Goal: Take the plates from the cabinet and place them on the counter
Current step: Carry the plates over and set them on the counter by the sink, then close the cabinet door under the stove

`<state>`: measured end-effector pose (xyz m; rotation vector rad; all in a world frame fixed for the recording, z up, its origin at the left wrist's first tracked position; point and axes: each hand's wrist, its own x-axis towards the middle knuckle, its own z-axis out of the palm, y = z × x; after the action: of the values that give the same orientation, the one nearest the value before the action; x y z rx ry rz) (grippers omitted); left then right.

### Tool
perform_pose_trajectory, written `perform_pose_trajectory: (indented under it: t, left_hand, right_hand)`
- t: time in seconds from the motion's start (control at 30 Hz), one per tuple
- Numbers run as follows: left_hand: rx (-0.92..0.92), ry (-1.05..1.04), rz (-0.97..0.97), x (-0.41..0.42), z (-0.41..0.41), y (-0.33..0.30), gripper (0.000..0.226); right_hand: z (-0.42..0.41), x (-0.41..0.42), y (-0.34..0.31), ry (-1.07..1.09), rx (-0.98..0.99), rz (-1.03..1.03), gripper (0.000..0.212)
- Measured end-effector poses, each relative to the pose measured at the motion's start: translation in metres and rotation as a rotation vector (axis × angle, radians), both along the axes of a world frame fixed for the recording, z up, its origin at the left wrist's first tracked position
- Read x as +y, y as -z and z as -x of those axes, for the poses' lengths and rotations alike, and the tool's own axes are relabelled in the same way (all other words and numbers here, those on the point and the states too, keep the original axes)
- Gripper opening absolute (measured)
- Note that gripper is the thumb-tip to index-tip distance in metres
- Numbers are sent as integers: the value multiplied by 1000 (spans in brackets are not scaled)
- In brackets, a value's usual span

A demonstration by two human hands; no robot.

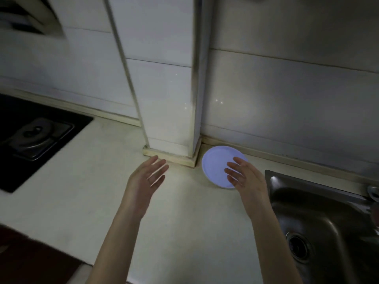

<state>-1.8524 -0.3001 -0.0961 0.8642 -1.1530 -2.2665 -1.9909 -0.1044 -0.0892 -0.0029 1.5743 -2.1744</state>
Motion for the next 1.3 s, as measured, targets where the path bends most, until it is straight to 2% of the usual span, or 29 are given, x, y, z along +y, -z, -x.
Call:
perform_pose_trajectory:
  t: [0.1, 0.27, 0.5, 0.67, 0.87, 1.07, 1.3]
  left_hand:
    - [42, -117, -15, -10, -44, -11, 32]
    - [89, -335, -17, -15, -123, -15, 32]
    - [55, -656, -11, -26, -249, -14, 31]
    - [-21, -721, 56, -28, -337, -9, 31]
    - [-40, -852, 47, -45, -458, -10, 29]
    - [-15, -990, 21, -56, -590, -7, 25]
    - [64, -1084, -24, -57, -672, 4, 24]
  right_hand:
    - [-16, -5, -4, -37, -23, 52, 19]
    - [-56, -37, -6, -215, -73, 46, 20]
    - [-118, -82, -13, -376, 21, 4, 22]
    - [-172, -111, -14, -508, 71, -15, 20]
    - [-248, -147, -14, -571, 29, 3, 18]
    - [-353, -196, -10, -673, -15, 34, 19]
    - [-474, -250, -2, -893, -28, 25, 25]
